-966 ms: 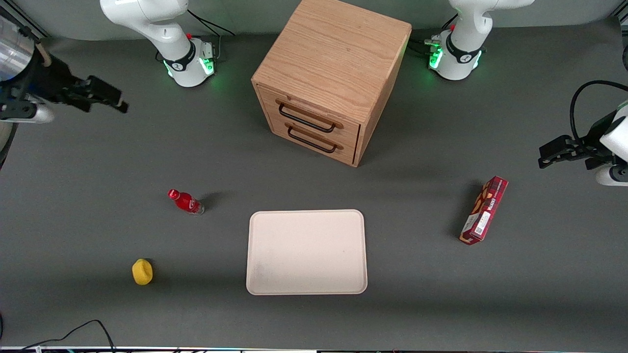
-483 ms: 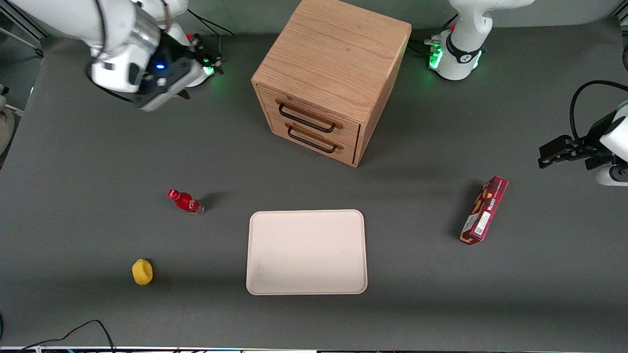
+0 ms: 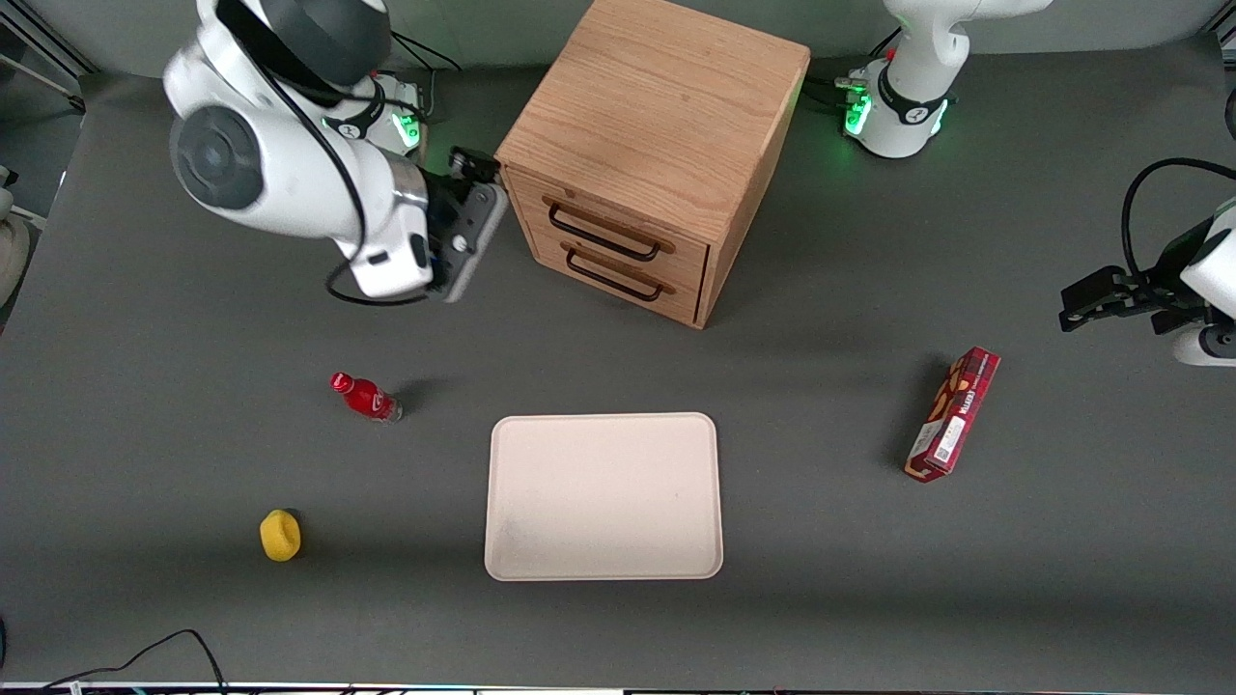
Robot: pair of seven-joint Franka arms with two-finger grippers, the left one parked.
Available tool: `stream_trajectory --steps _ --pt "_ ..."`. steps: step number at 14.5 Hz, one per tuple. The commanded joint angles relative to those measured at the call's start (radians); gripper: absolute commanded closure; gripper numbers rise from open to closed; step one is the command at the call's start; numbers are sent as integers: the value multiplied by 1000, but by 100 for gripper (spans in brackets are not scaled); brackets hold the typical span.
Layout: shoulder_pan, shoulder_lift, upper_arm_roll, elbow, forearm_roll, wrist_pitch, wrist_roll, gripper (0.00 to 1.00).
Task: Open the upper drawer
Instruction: 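Move the right gripper to the upper drawer's black handle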
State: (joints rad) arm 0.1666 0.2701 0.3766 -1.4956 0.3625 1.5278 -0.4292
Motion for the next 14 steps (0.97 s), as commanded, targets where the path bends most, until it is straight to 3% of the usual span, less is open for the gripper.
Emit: stream_trajectory --steps 1,14 --pt "-2 89 68 25 16 69 -22 0" --pt "70 189 119 -112 -16 354 -19 0"
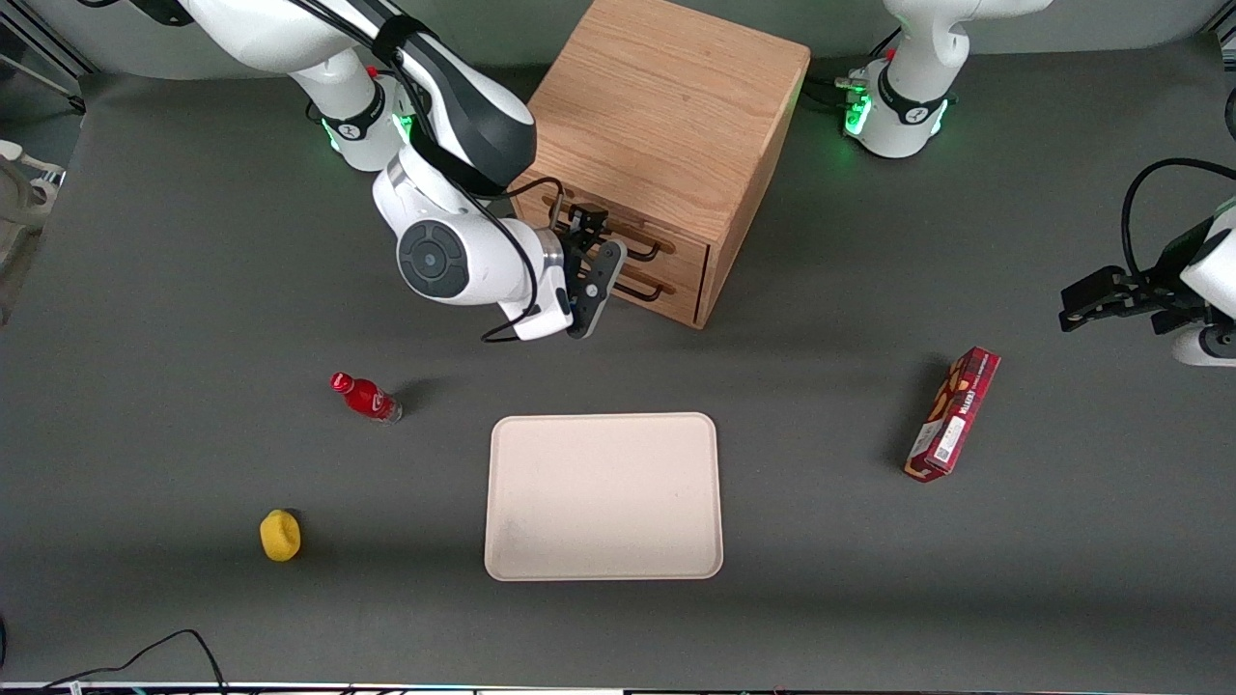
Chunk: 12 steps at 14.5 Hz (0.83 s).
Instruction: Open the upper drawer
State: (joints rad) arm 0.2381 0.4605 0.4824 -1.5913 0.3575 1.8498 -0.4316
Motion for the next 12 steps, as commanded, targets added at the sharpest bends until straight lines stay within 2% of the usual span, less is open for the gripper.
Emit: stream_trajectory --steps 1,6,9,12 --pt "-2 0 15 -24 -11 45 -16 0" --pt "15 24 15 -33 -12 94 -12 0" --pt "12 65 13 2 -107 95 -10 0" --pt "0 112 1 76 -132 94 -12 0"
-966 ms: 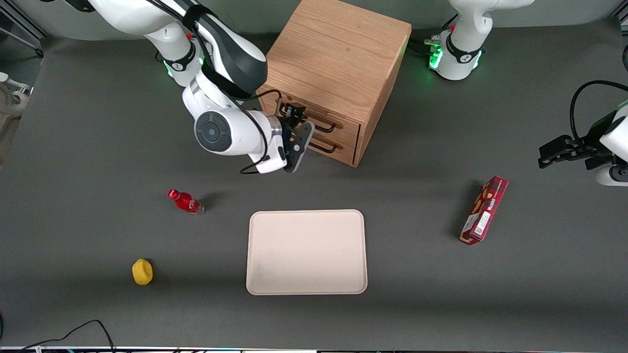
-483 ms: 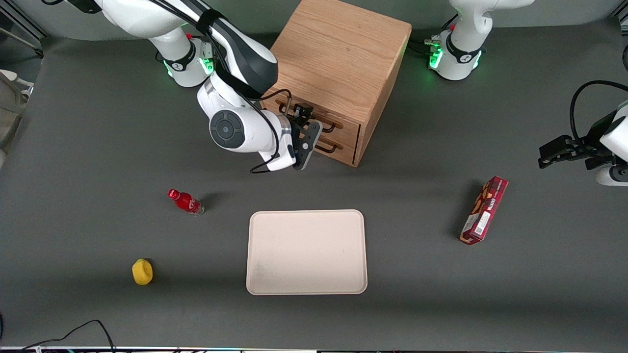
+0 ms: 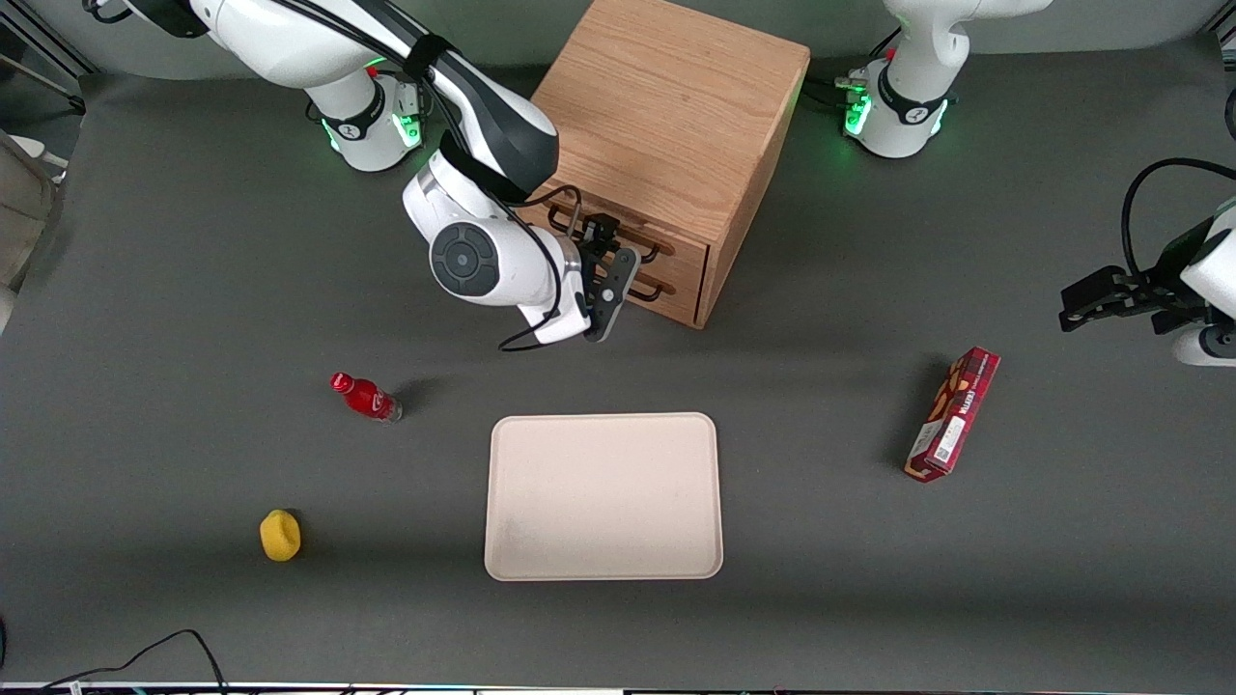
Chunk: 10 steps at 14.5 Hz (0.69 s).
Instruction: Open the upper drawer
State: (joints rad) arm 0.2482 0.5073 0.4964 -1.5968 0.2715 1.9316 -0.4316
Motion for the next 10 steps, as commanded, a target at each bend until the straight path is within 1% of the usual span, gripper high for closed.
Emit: stream_trajectory --steps 1,8,10 --pt "-15 85 -16 116 -57 1 -12 0" --pt "-17 194 -99 359 -60 -175 -18 0" --pt "-18 208 -113 377 -61 -181 -27 0"
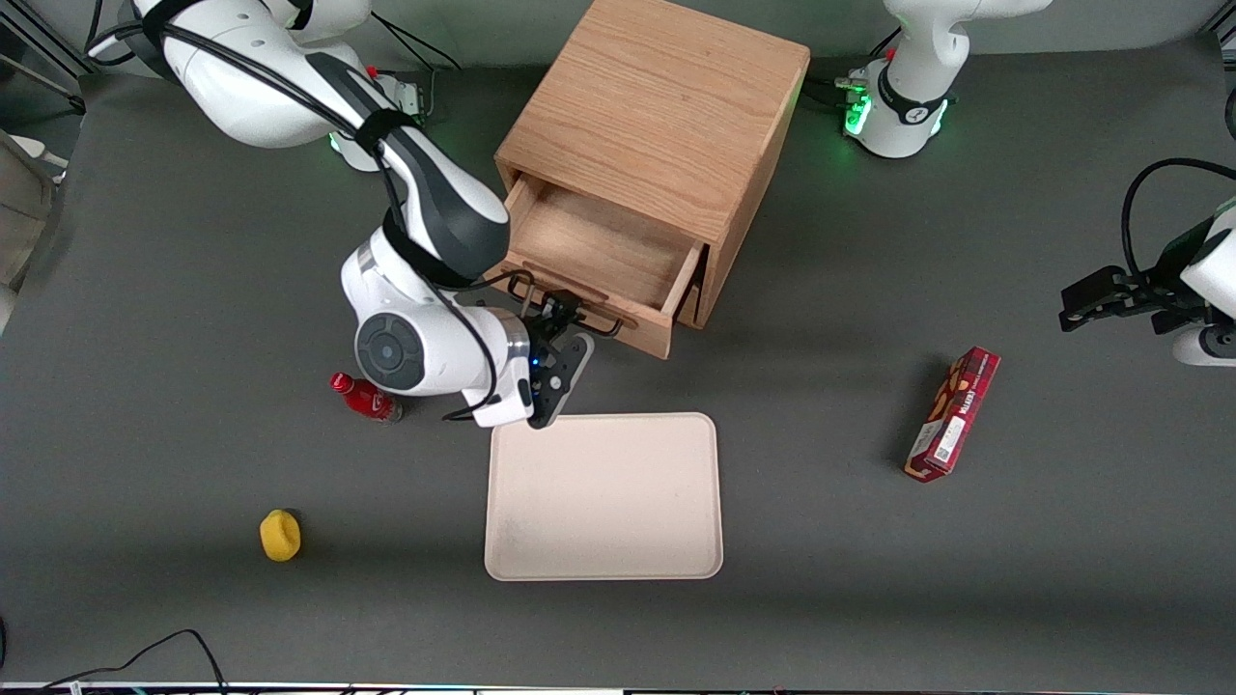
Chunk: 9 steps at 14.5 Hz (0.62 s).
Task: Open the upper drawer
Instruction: 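Pull the handle outward from the cabinet with the right gripper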
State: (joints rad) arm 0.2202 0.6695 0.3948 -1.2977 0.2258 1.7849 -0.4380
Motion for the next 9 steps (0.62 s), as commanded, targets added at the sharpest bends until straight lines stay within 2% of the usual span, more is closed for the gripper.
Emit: stream_trajectory --steps 1,9 --pt "10 58 -25 90 -16 -35 -57 0" --pt "-13 76 -129 205 -13 -41 -290 0"
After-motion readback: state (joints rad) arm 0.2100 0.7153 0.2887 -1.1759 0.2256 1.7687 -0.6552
